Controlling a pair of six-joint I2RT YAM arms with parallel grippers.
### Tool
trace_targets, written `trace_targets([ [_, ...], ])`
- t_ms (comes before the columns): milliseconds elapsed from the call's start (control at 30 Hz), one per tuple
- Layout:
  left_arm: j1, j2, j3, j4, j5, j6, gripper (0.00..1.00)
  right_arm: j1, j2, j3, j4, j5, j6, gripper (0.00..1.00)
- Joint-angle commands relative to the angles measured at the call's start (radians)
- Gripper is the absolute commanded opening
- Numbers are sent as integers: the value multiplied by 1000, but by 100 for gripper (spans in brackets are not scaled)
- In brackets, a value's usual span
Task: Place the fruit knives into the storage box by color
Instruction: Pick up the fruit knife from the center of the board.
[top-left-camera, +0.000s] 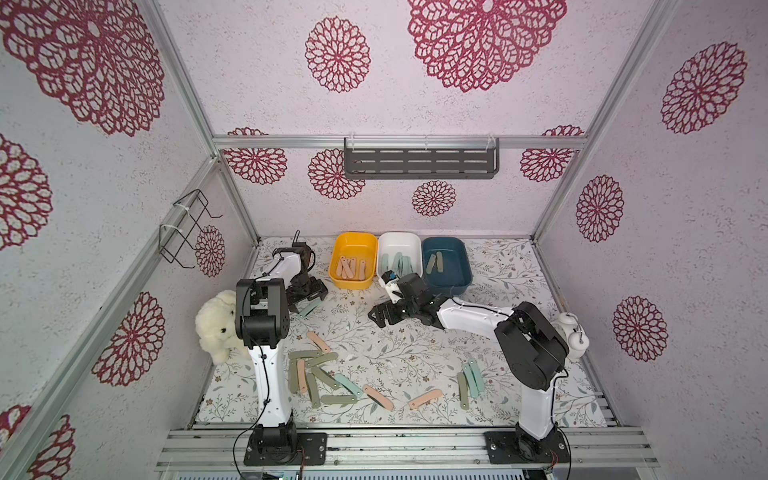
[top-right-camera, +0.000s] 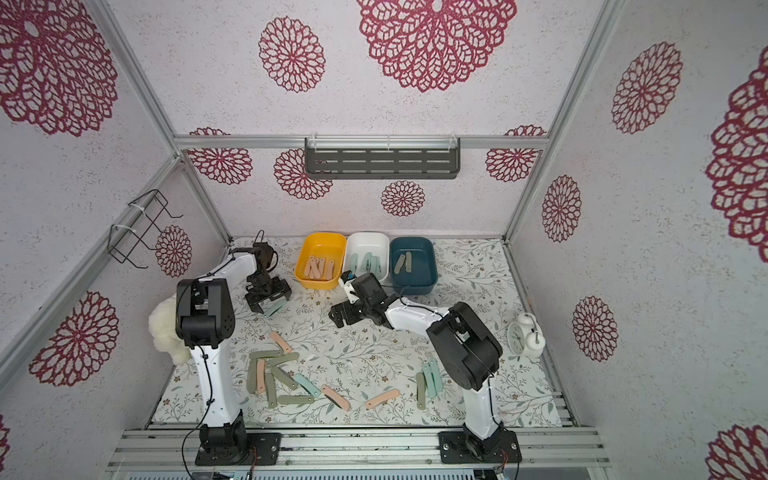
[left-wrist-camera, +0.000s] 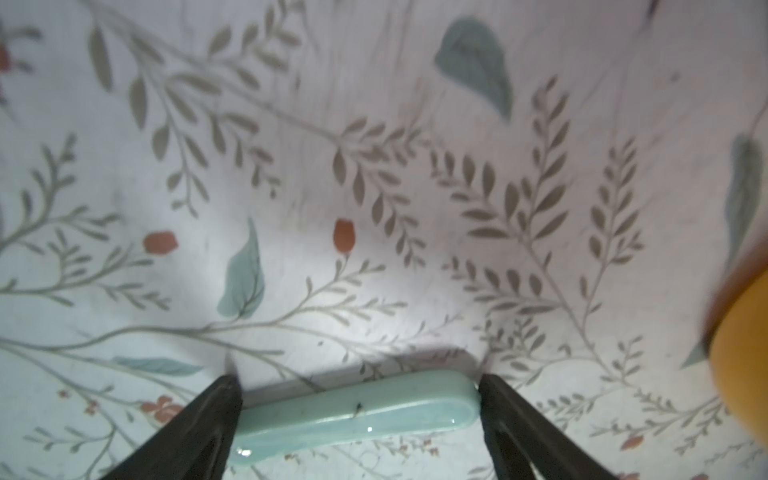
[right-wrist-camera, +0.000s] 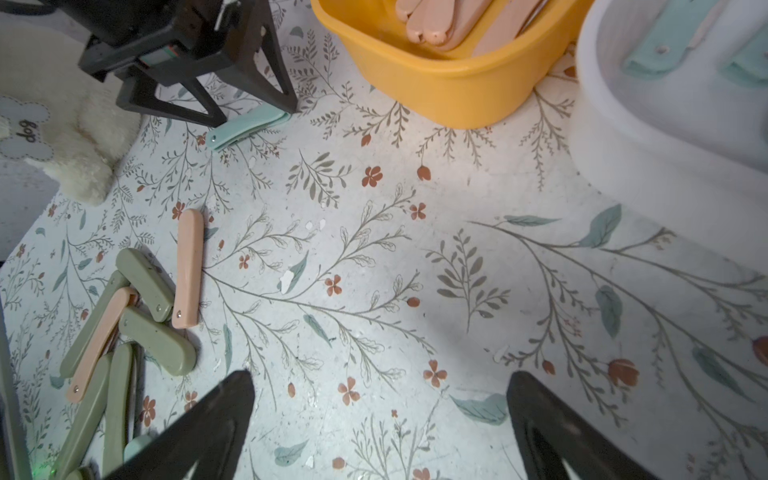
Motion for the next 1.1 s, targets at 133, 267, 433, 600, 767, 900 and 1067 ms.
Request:
trace_targets([
  [133,-66,-65,-73,53,28,-19,92,-4,-82,-20,6,5,-2,99],
  [267,-92,-105,-157,81,31,-32,93,-4,-93,-34,8,9,2,99],
  [433,-88,-120,-198,89,2,-36,81,-4,-101,-47,18,6,8,99],
  [600,-99,-95,-150,85,-20,-35,64,-4,-101,-56,27,6,16,99],
  [767,-97,-40,-76,70,-37,-11,47,-4,-99,-54,27,7,20,99],
  [900,-97,-5,-41,65,-45,3,48,-4,-92,-49,21,7,21,99],
  [1067,-90,22,-35,59,-82,27,49,-4,-87,-45,20,6,23,99],
])
